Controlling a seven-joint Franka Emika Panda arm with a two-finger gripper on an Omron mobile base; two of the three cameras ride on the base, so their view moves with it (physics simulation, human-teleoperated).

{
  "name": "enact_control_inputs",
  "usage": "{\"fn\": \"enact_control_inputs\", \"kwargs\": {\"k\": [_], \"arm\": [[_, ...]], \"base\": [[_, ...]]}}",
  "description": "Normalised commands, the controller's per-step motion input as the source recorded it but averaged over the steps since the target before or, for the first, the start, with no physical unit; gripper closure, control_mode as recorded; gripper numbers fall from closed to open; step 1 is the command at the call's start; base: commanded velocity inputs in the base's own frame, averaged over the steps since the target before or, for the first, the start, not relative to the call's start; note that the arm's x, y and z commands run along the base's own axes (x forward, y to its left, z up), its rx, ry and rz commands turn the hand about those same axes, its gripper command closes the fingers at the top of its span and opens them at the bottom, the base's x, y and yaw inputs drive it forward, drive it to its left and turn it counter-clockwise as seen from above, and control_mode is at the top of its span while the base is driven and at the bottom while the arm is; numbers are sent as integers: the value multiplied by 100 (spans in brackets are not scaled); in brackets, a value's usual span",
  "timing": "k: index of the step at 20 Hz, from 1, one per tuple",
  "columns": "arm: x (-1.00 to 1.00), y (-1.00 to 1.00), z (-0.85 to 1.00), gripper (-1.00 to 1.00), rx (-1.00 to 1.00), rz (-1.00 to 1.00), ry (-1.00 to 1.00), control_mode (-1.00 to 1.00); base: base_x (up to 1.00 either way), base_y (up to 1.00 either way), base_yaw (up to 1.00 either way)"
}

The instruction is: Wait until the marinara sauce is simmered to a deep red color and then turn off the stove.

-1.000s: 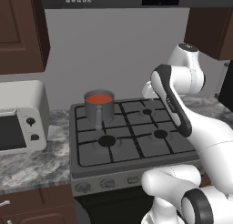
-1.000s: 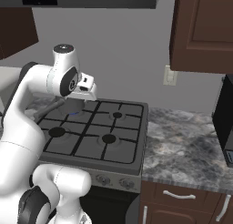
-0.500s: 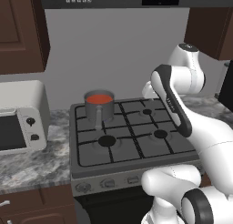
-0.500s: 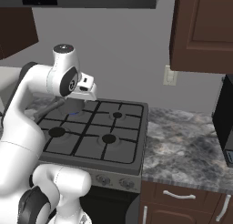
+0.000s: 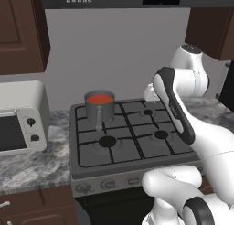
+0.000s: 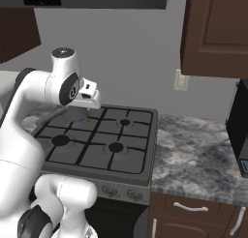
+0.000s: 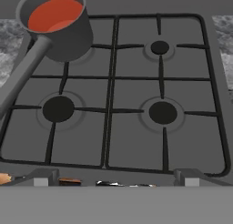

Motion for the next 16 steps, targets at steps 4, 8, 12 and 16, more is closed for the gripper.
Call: {"fn": "enact_control_inputs", "kwargs": {"k": [4, 8, 12, 16], "arm": [[-25, 19, 0, -100, -6, 0, -5, -100], [-22, 21, 0, -100, -6, 1, -3, -100], [-18, 16, 0, -100, -4, 0, 0, -100], [-17, 14, 0, -100, -3, 0, 0, -100]], "base": [[0, 0, 0], [0, 0, 0], [0, 0, 0], [0, 0, 0]]}}
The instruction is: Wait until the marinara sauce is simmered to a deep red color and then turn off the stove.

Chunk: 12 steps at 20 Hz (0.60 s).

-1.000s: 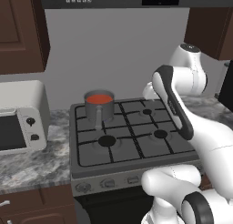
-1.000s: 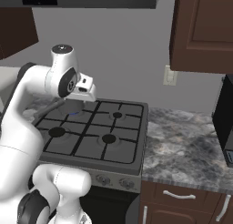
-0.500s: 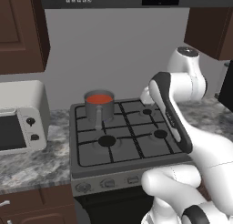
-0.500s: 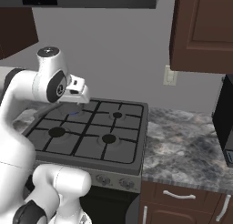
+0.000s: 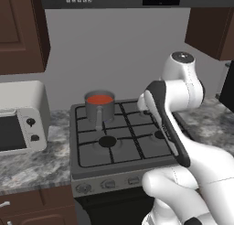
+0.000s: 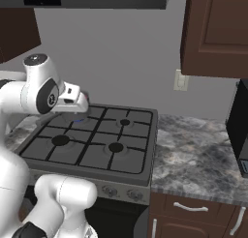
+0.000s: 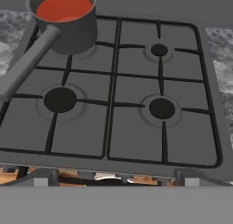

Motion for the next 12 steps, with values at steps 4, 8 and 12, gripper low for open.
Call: {"fn": "enact_control_inputs", "kwargs": {"k": [4, 8, 12], "arm": [[-20, 15, 0, -100, -4, 0, -1, -100], [-22, 16, 0, -100, -5, 0, -1, -100], [-23, 17, 0, -100, -5, 0, -2, -100]], "base": [[0, 0, 0], [0, 0, 0], [0, 0, 0]]}}
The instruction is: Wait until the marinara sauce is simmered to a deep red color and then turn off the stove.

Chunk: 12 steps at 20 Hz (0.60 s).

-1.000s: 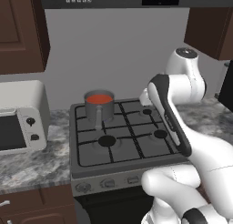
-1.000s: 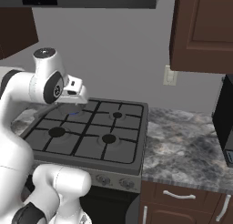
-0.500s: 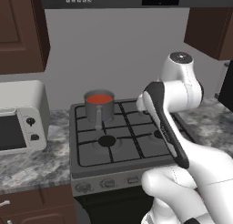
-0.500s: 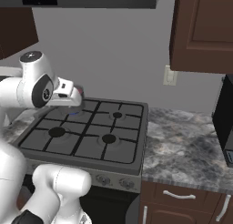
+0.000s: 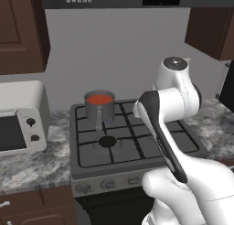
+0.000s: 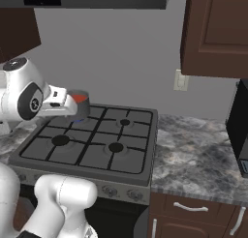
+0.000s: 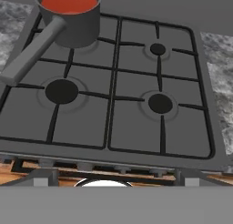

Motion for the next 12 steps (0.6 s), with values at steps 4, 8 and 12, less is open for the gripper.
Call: {"fn": "enact_control_inputs", "kwargs": {"k": [4, 8, 12], "arm": [[-23, 18, 0, -100, -6, 0, -2, -100], [-23, 19, 0, -100, -5, 1, -1, -100], [-21, 19, 0, -100, -5, 1, -1, -100]], "base": [[0, 0, 0], [0, 0, 0], [0, 0, 0]]}}
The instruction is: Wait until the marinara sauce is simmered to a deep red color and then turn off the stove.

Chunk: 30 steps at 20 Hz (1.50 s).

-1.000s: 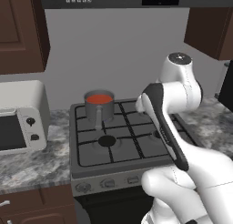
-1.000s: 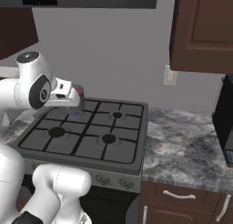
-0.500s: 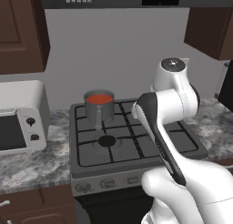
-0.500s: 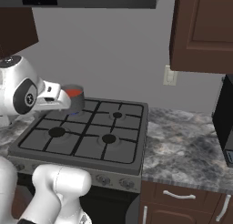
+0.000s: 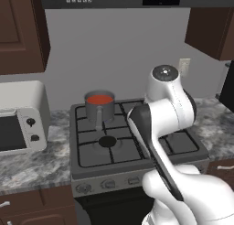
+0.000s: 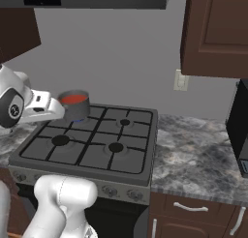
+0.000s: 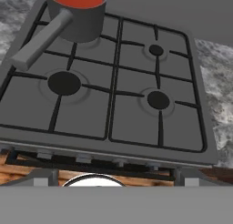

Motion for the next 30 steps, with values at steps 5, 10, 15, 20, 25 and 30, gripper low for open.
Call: {"fn": "enact_control_inputs", "kwargs": {"k": [5, 10, 15, 20, 25, 30], "arm": [[-19, 12, 0, -100, -3, 1, 0, -100], [-18, 5, 0, -100, -1, 0, 0, -100], [-22, 22, -7, -100, -6, 8, -11, -100], [-19, 28, -8, -100, -8, 12, -15, -100], [-16, 23, -4, -100, -8, 12, -12, -100], [-17, 25, -2, -100, -12, 11, -2, -100]], "base": [[0, 0, 0], [0, 0, 0], [0, 0, 0], [0, 0, 0], [0, 0, 0], [0, 0, 0]]}}
